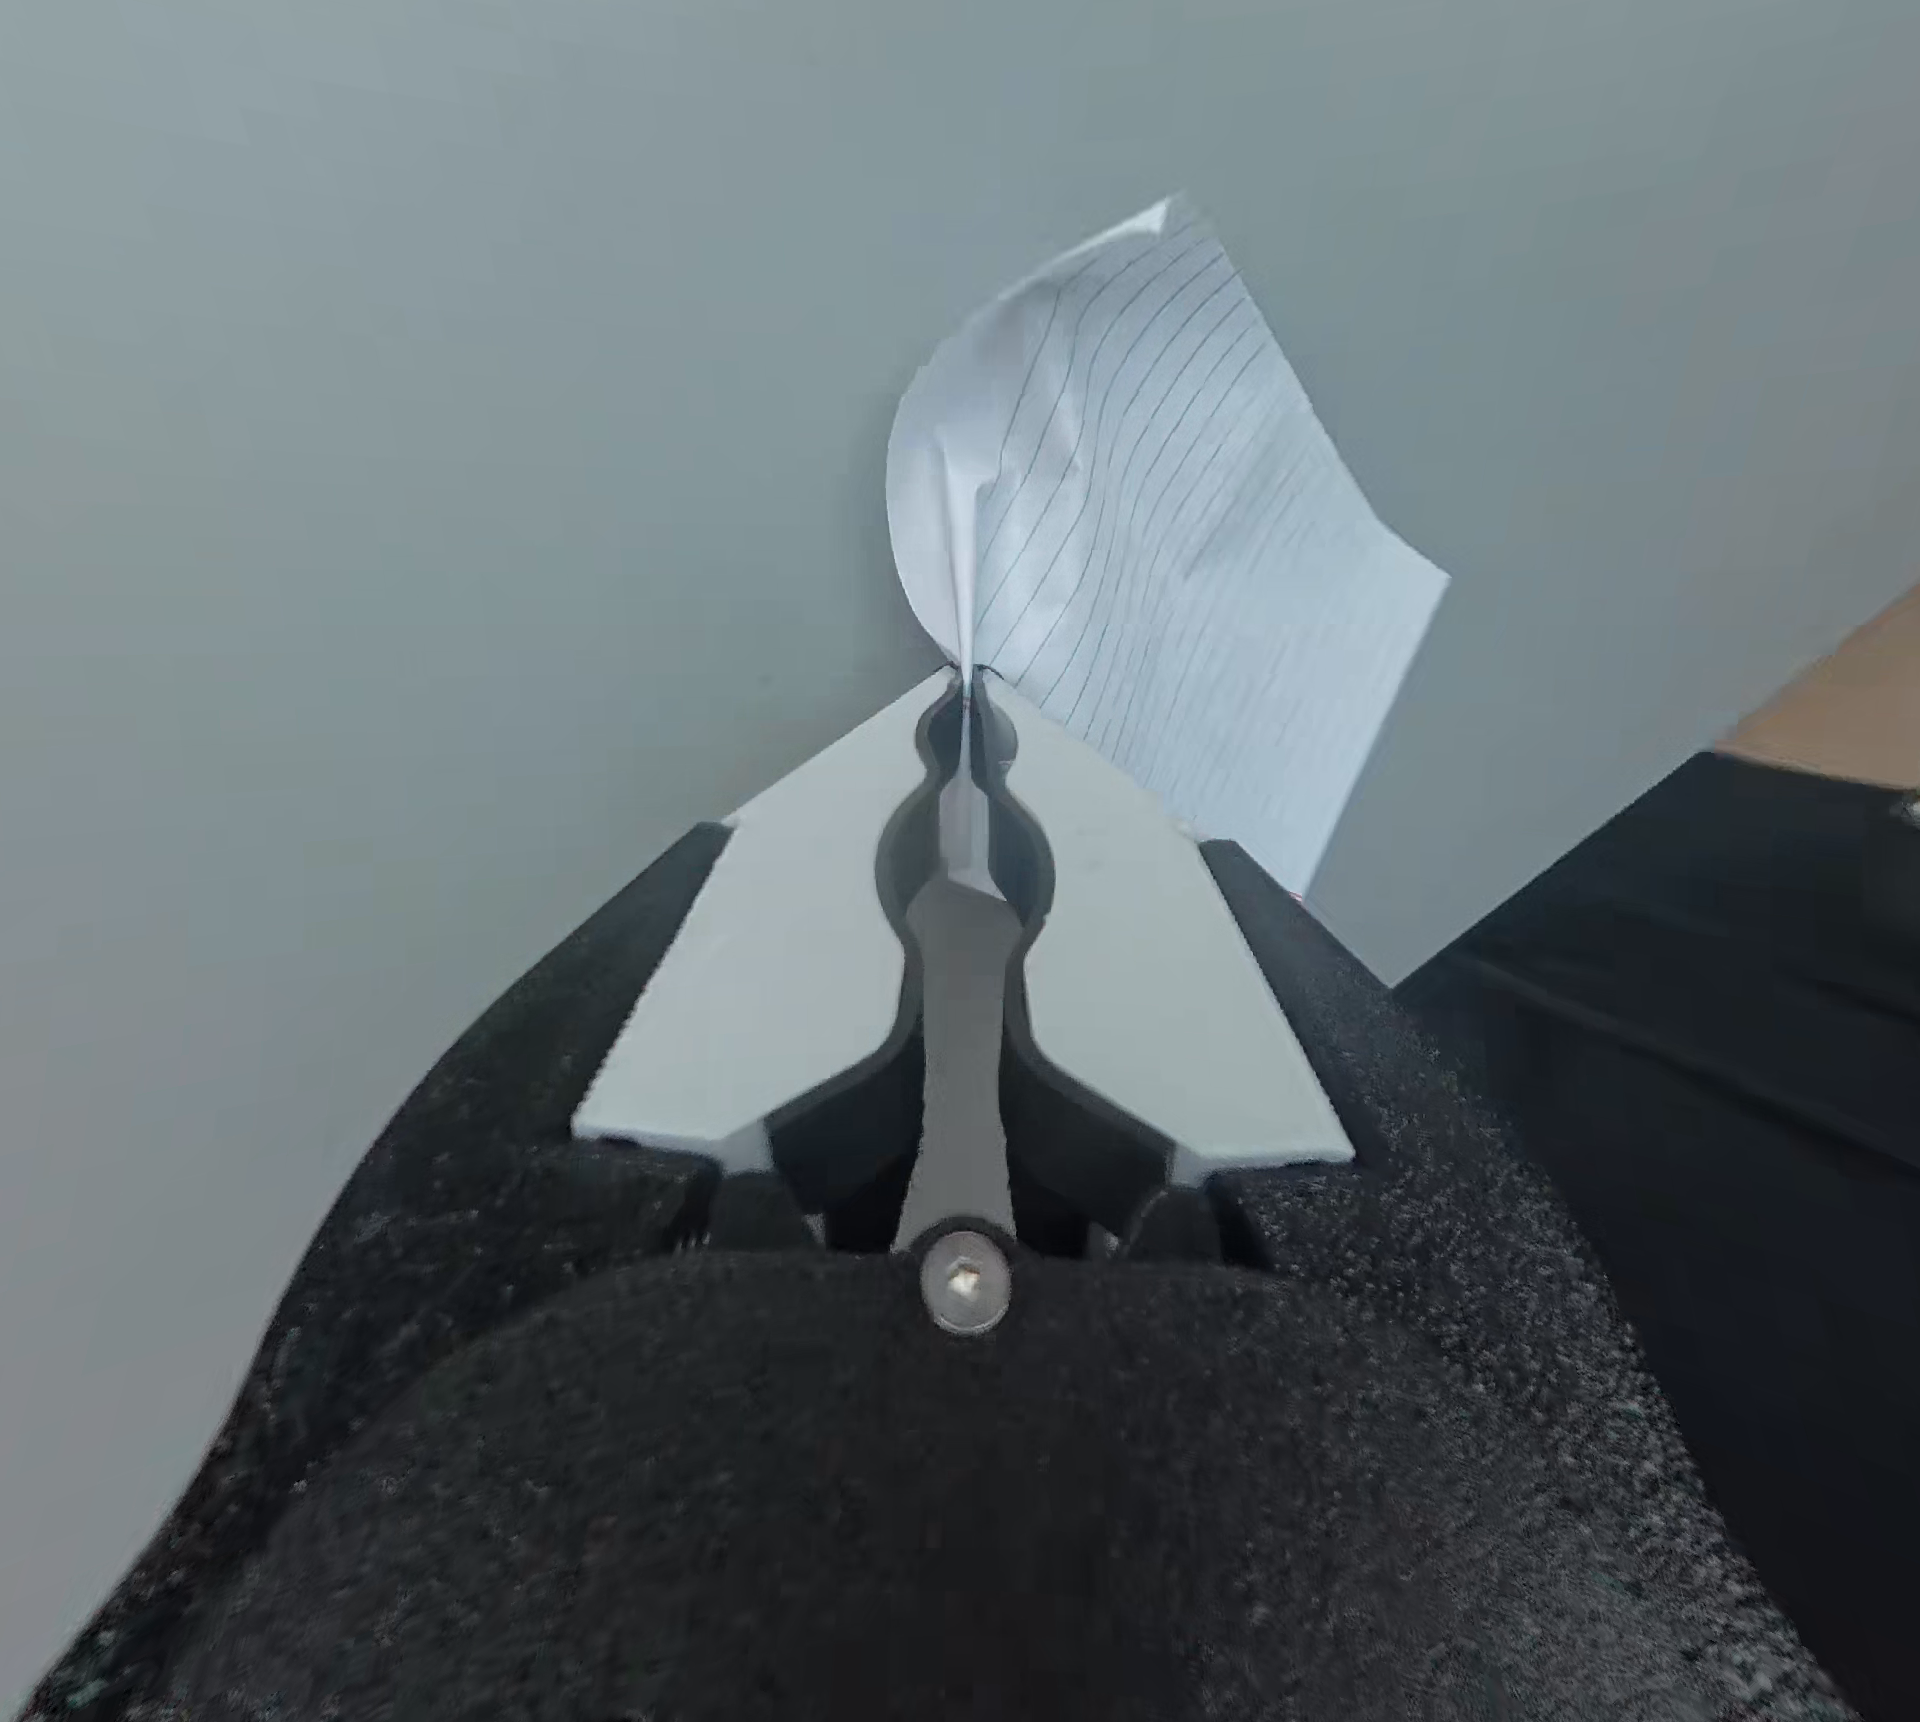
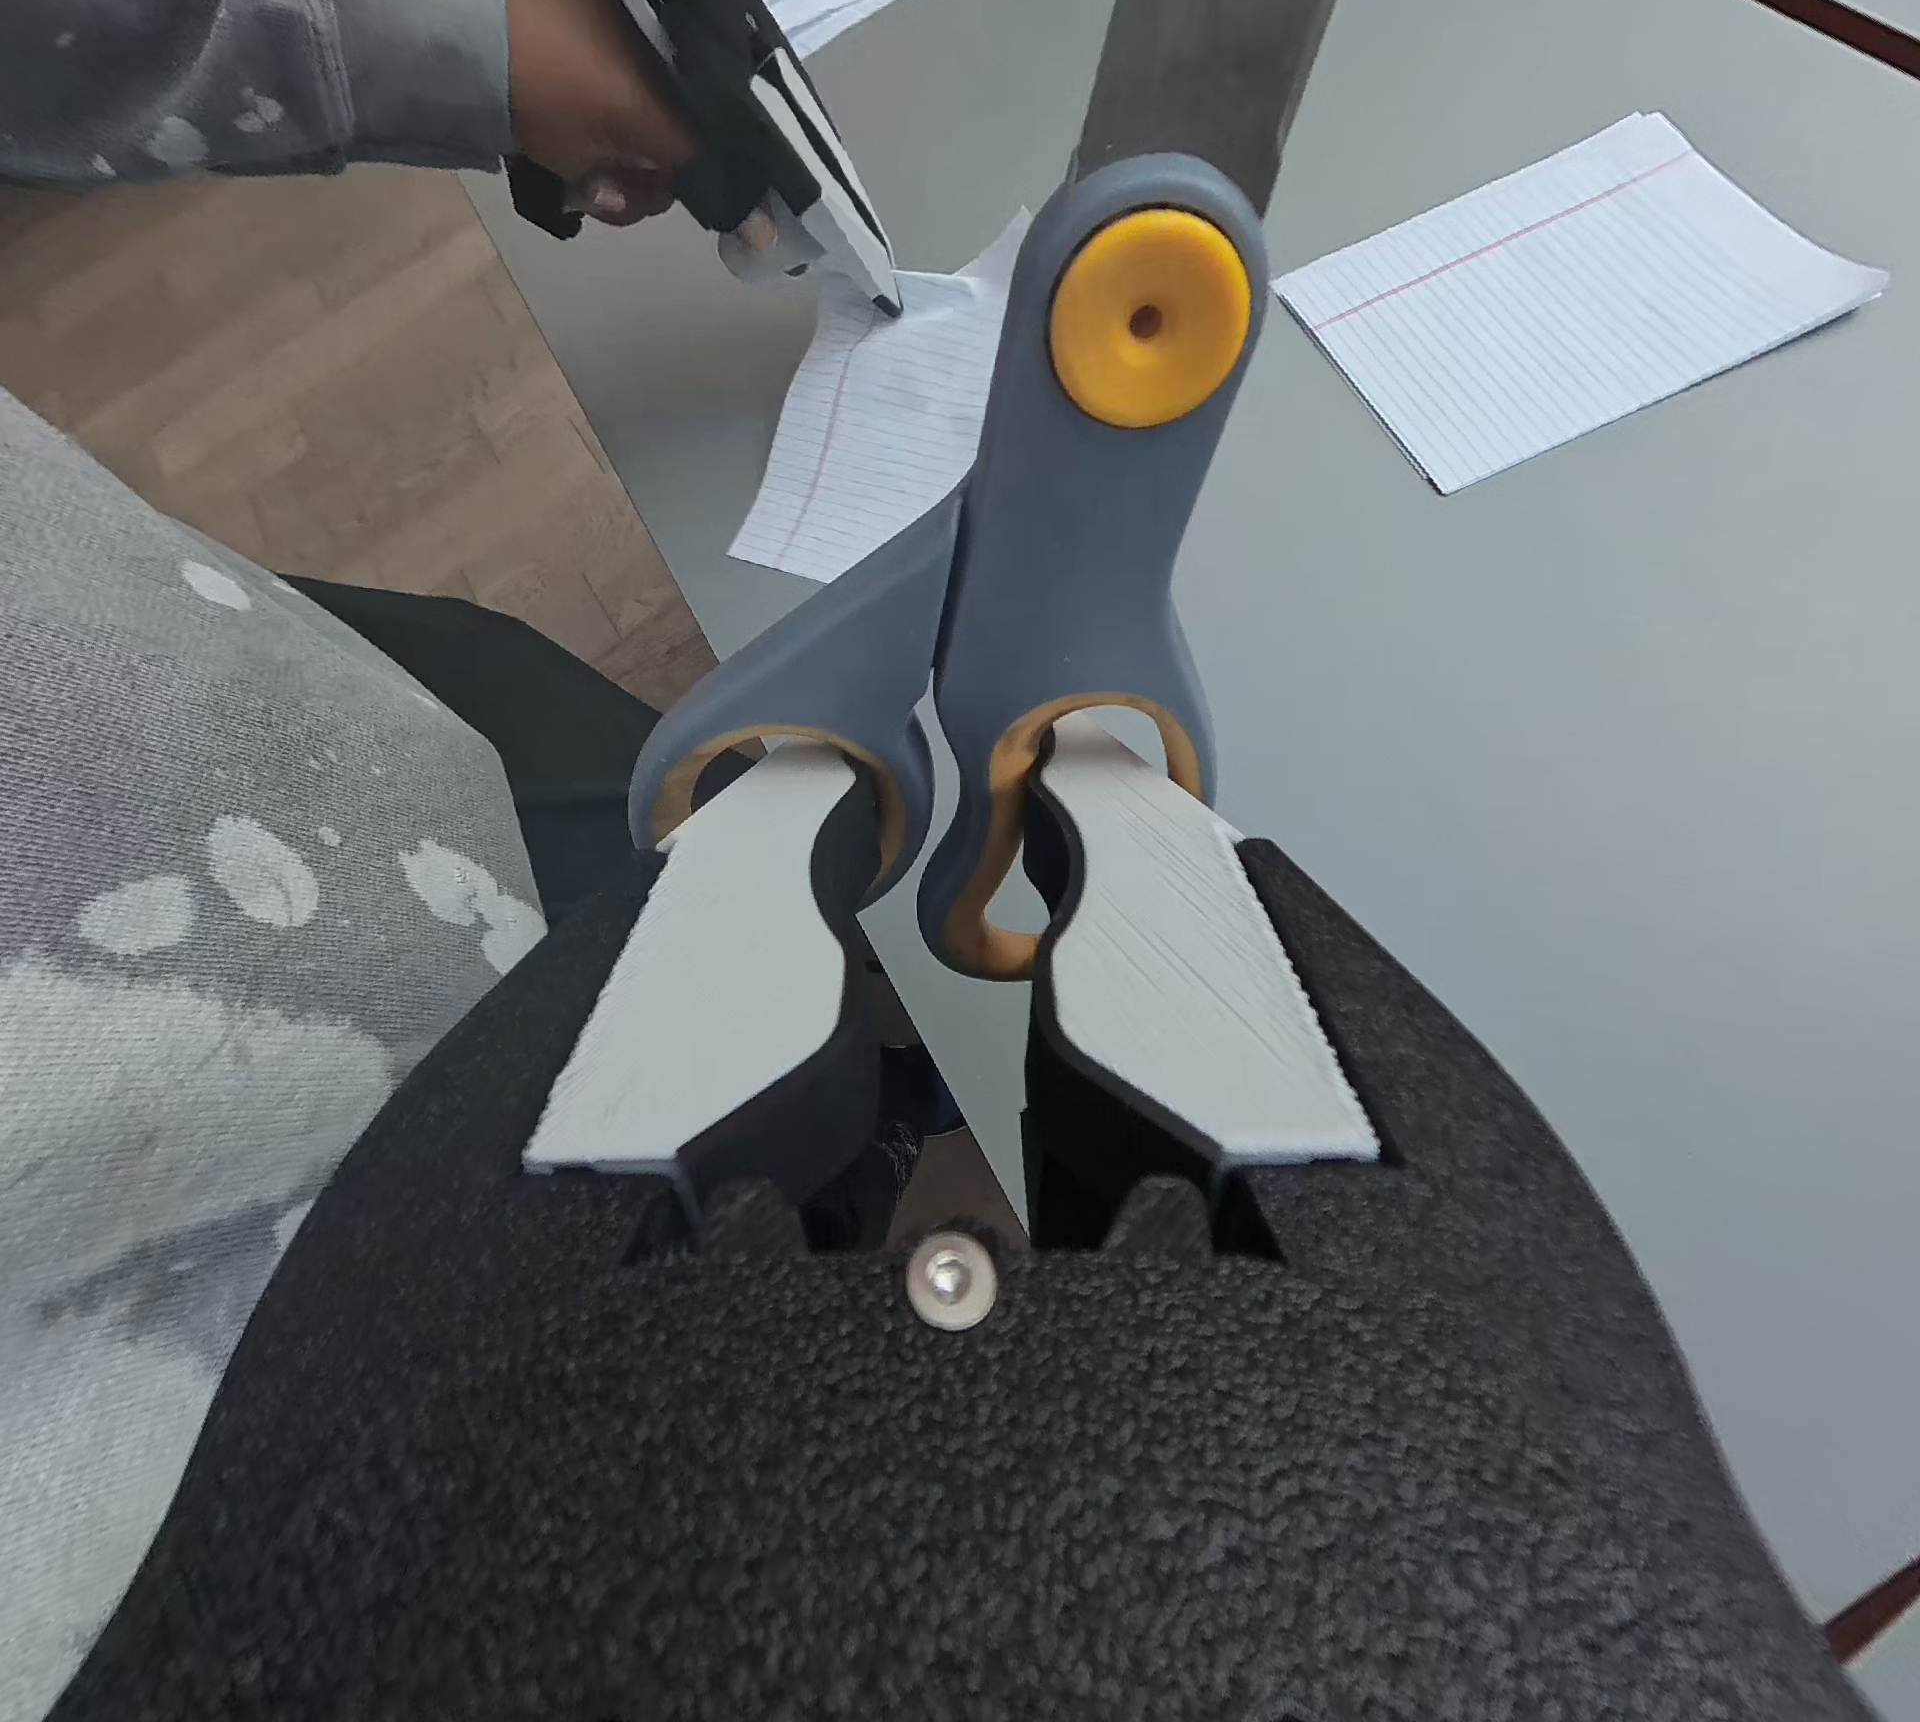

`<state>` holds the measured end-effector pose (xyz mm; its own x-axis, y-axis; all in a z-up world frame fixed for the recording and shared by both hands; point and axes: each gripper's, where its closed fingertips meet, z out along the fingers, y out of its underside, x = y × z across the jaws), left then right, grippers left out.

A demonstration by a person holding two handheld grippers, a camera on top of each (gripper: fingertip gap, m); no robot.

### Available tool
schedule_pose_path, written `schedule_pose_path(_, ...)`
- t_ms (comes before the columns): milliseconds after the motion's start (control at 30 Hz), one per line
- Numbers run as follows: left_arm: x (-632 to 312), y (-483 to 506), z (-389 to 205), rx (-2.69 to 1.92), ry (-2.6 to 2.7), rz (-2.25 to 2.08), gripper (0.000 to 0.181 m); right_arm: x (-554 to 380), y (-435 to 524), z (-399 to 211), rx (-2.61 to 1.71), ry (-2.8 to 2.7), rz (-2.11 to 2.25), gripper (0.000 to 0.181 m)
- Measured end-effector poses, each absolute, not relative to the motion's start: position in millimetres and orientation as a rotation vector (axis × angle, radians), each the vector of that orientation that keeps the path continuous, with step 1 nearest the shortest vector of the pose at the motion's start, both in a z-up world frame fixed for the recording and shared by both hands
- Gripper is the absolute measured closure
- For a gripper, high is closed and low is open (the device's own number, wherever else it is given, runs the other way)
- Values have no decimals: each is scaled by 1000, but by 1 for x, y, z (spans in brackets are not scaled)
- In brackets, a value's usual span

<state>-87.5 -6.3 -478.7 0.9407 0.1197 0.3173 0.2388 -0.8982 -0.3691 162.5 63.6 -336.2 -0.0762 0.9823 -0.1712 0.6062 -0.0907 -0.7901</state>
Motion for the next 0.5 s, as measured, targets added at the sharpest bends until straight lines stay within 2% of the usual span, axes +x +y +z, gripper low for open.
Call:
schedule_pose_path(133,-92,28,-403,-2389,-439,-550,181,146,55,-319,-1695,-1668,1169,161)
schedule_pose_path(267,-106,63,-293,-2034,-553,-639,181,114,42,-280,-1611,-1589,1383,161)
schedule_pose_path(500,-98,108,-85,-1539,-433,-742,181,47,37,-163,-1299,-1450,1671,159)
